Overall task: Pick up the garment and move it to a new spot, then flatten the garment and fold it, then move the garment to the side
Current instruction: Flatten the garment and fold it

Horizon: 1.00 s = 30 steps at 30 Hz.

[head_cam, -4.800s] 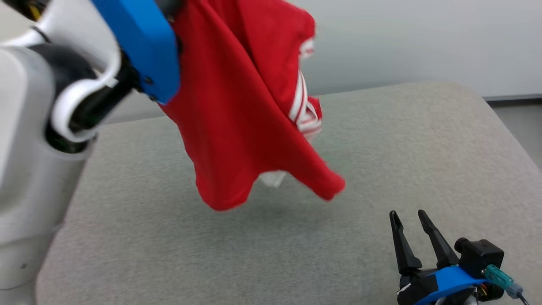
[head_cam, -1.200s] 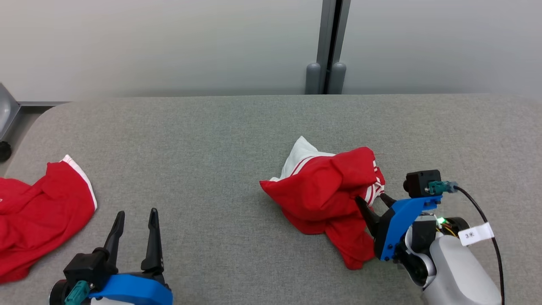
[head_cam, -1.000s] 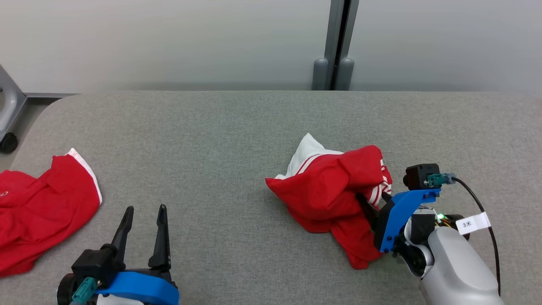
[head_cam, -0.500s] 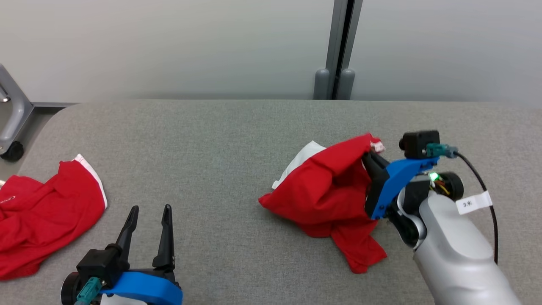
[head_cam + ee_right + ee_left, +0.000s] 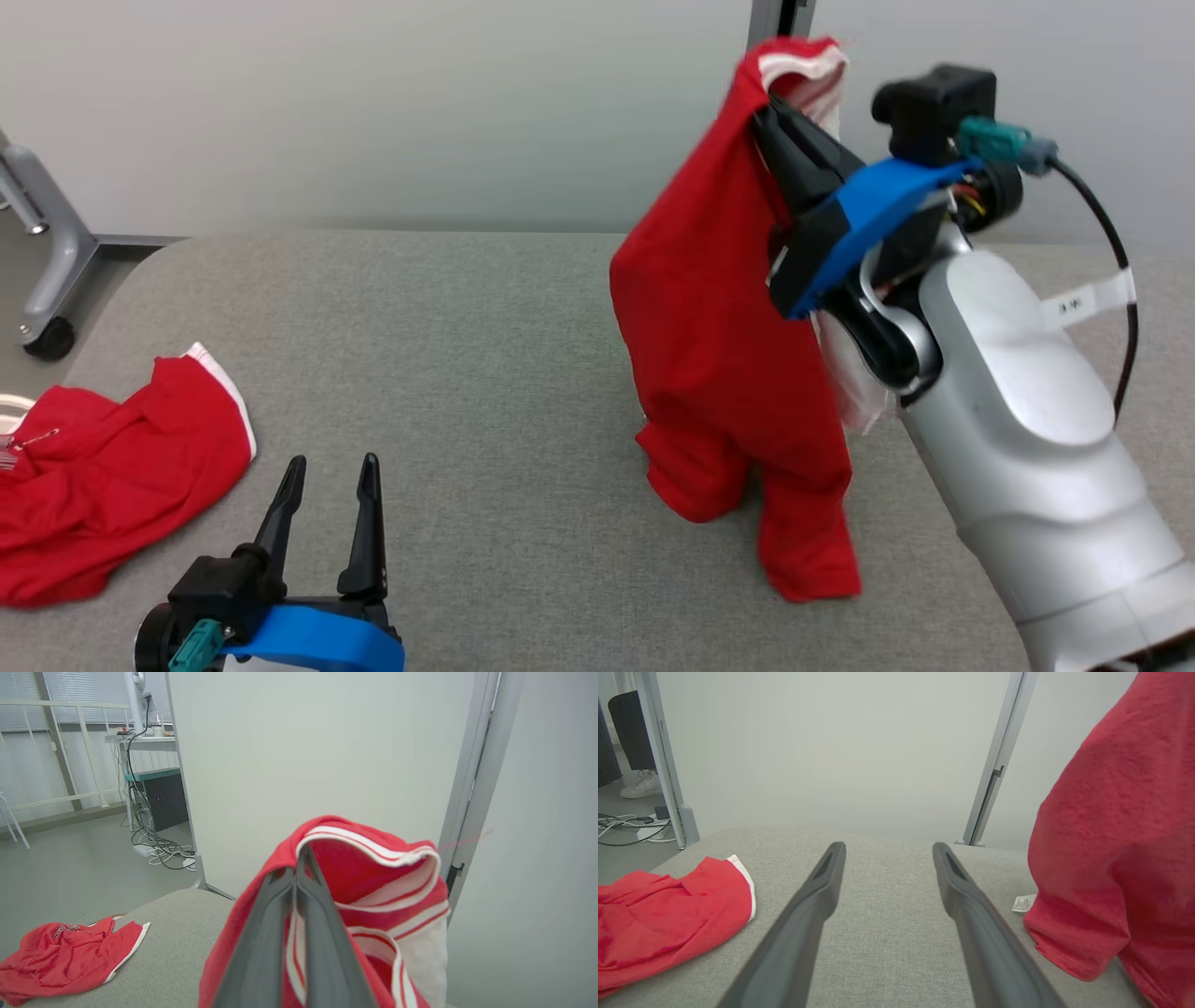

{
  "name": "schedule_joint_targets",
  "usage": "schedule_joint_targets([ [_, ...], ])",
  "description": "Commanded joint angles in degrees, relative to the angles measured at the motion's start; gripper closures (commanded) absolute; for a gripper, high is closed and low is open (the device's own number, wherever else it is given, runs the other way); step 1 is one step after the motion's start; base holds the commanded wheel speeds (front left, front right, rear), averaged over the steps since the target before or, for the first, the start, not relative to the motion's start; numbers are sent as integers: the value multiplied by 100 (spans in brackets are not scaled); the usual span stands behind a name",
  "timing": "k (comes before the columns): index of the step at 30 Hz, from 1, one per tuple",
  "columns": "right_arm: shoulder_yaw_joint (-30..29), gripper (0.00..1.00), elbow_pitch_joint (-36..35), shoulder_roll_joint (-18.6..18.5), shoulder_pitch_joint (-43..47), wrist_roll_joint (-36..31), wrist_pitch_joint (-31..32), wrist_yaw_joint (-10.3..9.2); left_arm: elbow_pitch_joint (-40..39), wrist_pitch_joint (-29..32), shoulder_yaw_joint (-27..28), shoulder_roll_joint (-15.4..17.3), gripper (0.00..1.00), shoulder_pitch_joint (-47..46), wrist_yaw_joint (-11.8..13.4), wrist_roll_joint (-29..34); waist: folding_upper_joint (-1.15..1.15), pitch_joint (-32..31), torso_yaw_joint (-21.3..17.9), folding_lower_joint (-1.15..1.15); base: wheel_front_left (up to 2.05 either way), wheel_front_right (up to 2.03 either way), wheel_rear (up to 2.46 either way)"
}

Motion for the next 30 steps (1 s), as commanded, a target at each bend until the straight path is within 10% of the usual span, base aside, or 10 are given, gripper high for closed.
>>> schedule_joint_targets([
  [1,96,100,5,77,-258,21,-41,1,-18,-15,-17,16,0,-68,9,24,0,44,80,0,0,0,0],
  [14,108,100,515,310,-1304,812,-923,1,-44,-54,-137,-23,0,-162,10,36,0,148,361,0,0,0,0],
  [28,-197,100,2003,-917,516,219,-913,1,-145,1,-165,36,0,-260,71,-1,0,367,116,0,0,0,0],
  [29,-256,0,2139,-975,618,131,-924,1,-139,1,-173,34,0,-279,80,4,0,376,107,0,0,0,0],
  [30,-322,0,2284,-1015,724,53,-910,1,-131,0,-182,25,0,-293,89,9,0,384,100,0,0,0,0],
])
